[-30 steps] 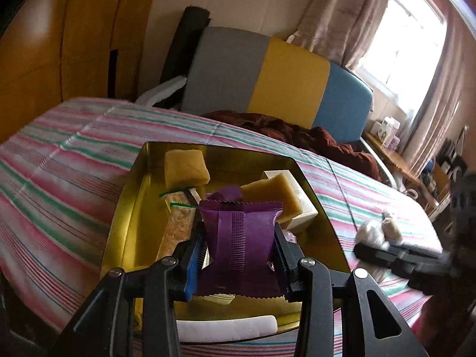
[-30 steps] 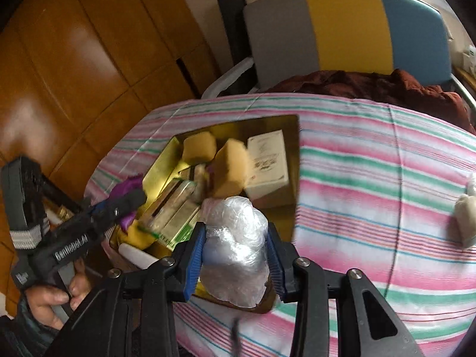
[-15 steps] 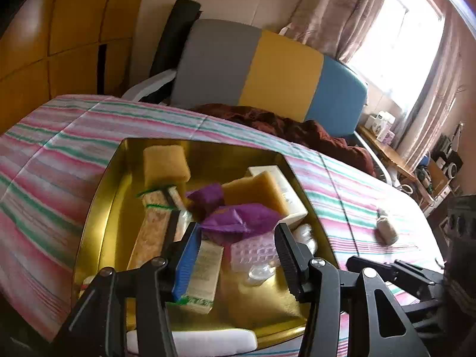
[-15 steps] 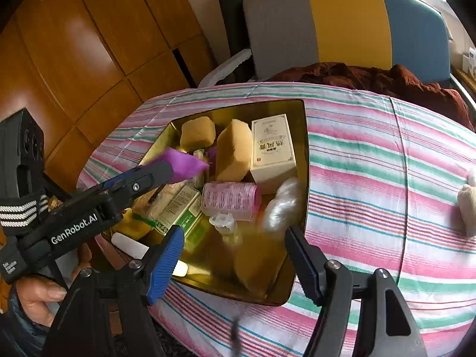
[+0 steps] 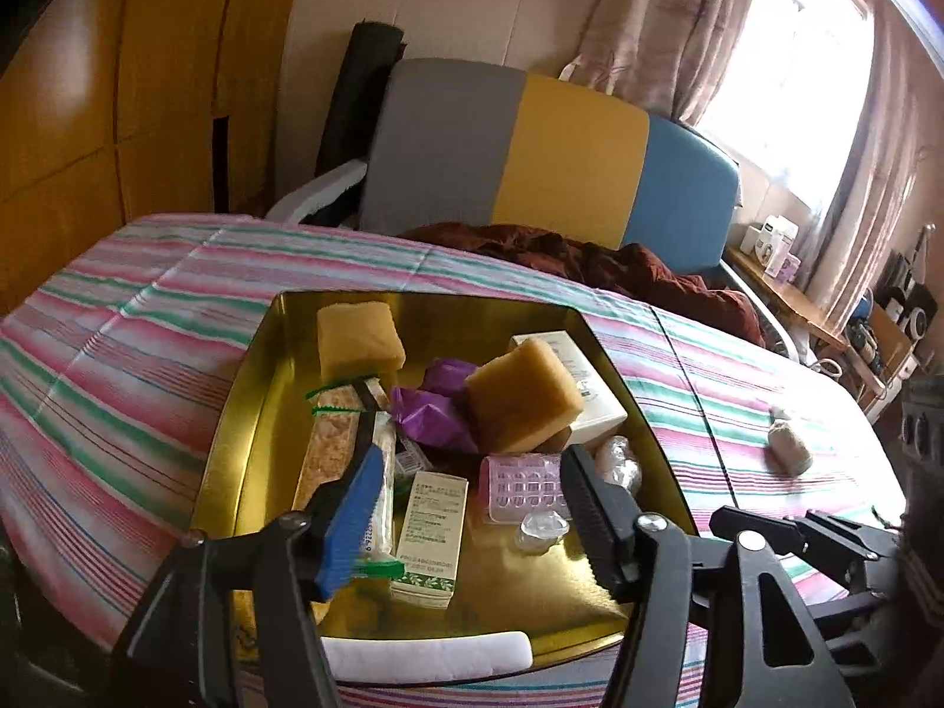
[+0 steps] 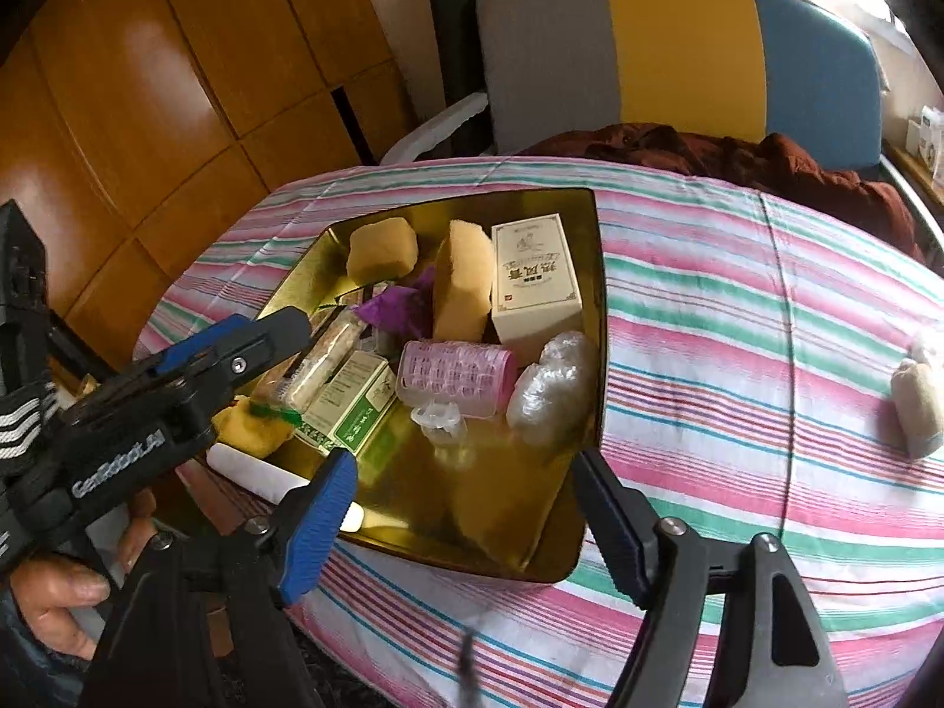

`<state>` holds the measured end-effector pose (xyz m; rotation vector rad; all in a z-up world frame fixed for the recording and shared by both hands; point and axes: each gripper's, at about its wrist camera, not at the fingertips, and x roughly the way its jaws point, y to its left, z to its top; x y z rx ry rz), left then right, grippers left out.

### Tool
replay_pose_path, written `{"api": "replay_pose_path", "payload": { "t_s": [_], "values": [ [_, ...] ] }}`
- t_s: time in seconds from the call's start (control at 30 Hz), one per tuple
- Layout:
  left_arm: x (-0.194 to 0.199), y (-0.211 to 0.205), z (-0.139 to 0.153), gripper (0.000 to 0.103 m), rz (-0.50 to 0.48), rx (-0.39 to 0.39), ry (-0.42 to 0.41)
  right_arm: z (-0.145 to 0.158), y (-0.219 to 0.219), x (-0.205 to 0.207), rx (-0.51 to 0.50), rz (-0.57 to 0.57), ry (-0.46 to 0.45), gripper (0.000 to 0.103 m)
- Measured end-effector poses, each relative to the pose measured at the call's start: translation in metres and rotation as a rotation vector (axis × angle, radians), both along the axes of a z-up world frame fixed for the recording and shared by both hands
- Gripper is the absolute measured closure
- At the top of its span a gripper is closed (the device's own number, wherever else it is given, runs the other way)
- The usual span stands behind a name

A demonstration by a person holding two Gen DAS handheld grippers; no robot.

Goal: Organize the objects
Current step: 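Open the left tool to drop the packet while the right tool releases the bundle, then move both tools back to the last items on the sheet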

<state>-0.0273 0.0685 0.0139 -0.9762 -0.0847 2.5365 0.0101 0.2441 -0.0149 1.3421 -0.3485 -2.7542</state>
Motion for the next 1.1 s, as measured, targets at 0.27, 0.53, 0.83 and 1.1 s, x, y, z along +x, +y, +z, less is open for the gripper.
{"api": "replay_pose_path", "payload": {
  "t_s": [0.27, 0.53, 0.83, 1.1],
  "values": [
    [0.015, 0.006, 0.01, 0.028, -0.01, -0.032, 0.065, 0.004, 0.008, 0.007, 0.054, -0.063, 0.02, 0.021],
    [0.024, 0.017, 0.012, 0.028, -0.039, -0.072, 0.099, 0.002, 0.036, 0.015, 0.063, -0.141, 0.004, 0.021],
    [0.032, 0.04, 0.013, 0.021, -0.111, -0.105, 0.103, 0.013, 0.096, 0.026, 0.116, -0.275, 0.001, 0.021],
    [0.04, 0.072, 0.012, 0.02, -0.196, -0.141, 0.11, 0.03, 0.167, 0.036, 0.145, -0.421, 0.019, 0.021]
  ]
}}
